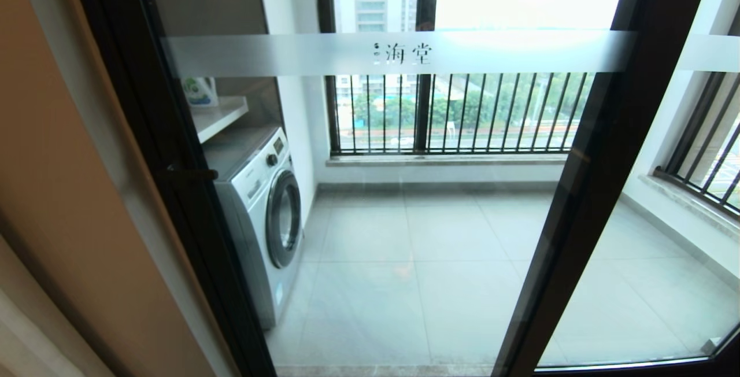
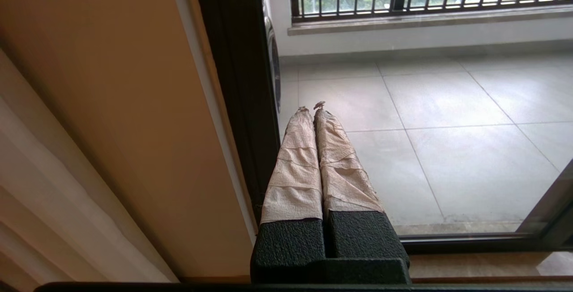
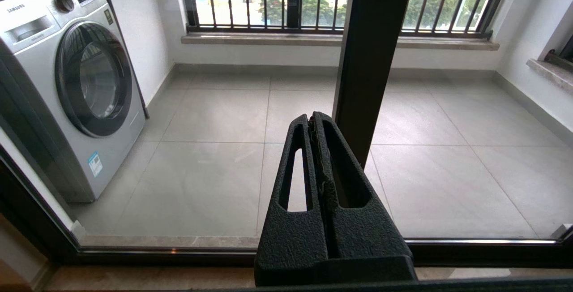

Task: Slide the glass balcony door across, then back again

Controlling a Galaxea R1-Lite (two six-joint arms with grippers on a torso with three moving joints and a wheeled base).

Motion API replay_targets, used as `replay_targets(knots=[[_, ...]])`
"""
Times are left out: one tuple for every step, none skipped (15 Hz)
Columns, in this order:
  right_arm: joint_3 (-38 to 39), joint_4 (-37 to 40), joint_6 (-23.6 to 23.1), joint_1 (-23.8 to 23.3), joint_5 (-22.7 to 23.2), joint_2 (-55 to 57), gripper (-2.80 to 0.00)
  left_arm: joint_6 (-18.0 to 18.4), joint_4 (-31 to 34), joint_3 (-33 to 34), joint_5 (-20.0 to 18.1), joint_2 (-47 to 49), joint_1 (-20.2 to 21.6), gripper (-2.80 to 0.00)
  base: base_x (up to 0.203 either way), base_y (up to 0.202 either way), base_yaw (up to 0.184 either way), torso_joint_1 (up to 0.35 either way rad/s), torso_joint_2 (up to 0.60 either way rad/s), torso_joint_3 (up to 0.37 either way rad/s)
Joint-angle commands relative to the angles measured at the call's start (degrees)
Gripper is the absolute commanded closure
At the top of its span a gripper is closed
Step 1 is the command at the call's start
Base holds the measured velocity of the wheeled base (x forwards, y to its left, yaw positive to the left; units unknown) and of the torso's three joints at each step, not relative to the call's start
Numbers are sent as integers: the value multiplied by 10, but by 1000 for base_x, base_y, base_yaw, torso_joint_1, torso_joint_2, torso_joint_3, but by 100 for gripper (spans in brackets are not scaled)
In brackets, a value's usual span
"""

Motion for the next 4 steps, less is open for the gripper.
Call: replay_targets(knots=[[7, 0, 7, 0, 0, 1, 0, 0, 0, 0, 0, 2, 0, 0, 0, 0, 0, 0, 0, 0], [7, 0, 8, 0, 0, 1, 0, 0, 0, 0, 0, 2, 0, 0, 0, 0, 0, 0, 0, 0], [7, -1, 9, 0, 0, 1, 0, 0, 0, 0, 0, 2, 0, 0, 0, 0, 0, 0, 0, 0], [7, -1, 10, 0, 0, 1, 0, 0, 0, 0, 0, 2, 0, 0, 0, 0, 0, 0, 0, 0]])
